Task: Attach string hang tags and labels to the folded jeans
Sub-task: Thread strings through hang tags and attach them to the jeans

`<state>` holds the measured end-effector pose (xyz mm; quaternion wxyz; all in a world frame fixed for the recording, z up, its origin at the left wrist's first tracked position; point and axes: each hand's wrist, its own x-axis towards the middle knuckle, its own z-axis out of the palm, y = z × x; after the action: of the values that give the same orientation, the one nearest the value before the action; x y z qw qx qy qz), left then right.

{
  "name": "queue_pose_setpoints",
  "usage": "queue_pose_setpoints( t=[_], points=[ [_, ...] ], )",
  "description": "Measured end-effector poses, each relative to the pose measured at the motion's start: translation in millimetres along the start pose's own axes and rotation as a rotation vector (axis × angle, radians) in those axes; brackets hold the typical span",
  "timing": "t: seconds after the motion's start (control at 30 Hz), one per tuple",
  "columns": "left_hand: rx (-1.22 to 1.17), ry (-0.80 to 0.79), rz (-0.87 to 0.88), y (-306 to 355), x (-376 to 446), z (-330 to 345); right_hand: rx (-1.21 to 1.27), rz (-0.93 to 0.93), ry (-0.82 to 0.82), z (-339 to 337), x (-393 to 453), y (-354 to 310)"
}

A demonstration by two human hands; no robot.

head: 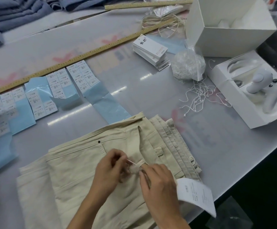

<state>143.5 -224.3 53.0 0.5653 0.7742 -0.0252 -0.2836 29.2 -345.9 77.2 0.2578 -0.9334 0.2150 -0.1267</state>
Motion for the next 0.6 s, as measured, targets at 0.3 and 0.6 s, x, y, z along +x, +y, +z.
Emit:
queue_pose_setpoints(
  t=[0.3, 0.6],
  points=[
    [-0.495, 0.258, -0.054, 20.4, 8.1, -39.2, -0.130, -0.090, -0.027, -41.4, -6.4, 42.2],
    [-0.521, 0.288, 0.063, 33.0, 8.6, -36.0, 0.205, 0.130, -0.450, -57.6, 24.6, 28.5]
  ],
)
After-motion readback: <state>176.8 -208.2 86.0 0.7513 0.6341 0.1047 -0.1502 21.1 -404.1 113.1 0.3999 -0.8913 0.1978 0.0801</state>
